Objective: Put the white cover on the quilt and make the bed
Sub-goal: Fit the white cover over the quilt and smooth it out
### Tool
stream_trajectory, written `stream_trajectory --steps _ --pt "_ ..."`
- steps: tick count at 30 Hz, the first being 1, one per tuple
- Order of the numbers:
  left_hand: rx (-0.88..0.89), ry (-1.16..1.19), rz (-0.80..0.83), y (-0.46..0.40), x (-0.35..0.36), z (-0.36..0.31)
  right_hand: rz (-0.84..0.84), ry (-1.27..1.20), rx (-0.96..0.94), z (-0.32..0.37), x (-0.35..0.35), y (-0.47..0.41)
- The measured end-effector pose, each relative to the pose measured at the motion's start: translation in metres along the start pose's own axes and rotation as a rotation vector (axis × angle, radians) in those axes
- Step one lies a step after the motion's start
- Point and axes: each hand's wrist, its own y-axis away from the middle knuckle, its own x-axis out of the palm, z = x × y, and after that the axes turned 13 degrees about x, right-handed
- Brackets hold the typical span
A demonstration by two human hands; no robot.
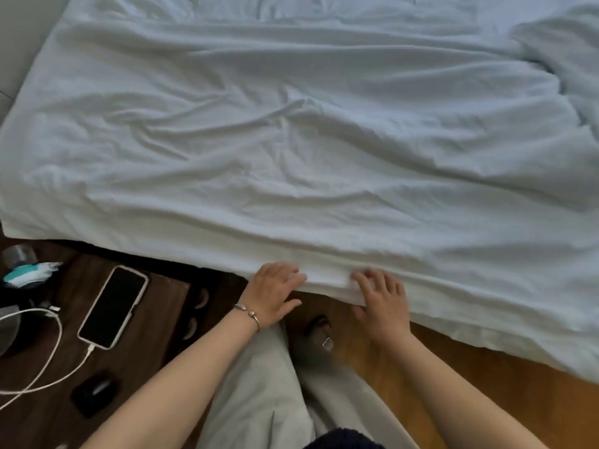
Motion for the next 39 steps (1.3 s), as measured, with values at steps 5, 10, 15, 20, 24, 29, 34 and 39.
stream_trajectory --steps 5,10,15,20,24,29,34,39 --pt "-0.183 -0.116 0.034 -0.017 -0.003 -0.019 -0.162 -0.009 0.012 -0.030 0.012 -0.006" --pt "-0.227 -0.044 -0.074 -0.019 -0.007 -0.017 -0.390 -0.206 -0.169 -0.054 0.019 0.002" --pt "-0.262 0.121 0.238 0.018 -0.018 -0.023 -0.111 -0.276 -0.207 -0.045 0.021 0.047" --pt "-0.295 -0.006 0.611 0.040 -0.021 -0.022 0.498 -0.270 -0.037 -0.023 0.026 0.068" --pt "-0.310 0.091 0.581 0.023 -0.024 -0.037 0.485 -0.445 0.169 -0.036 0.012 0.070" --pt "-0.221 0.181 0.521 -0.029 -0.020 -0.089 0.434 -0.643 0.384 -0.083 -0.013 0.080" --pt "-0.144 0.253 0.559 -0.074 0.008 -0.166 0.453 -0.691 0.570 -0.157 -0.012 0.110" --pt "0.054 0.270 0.527 -0.144 0.037 -0.257 0.350 -0.628 0.639 -0.261 -0.001 0.134"
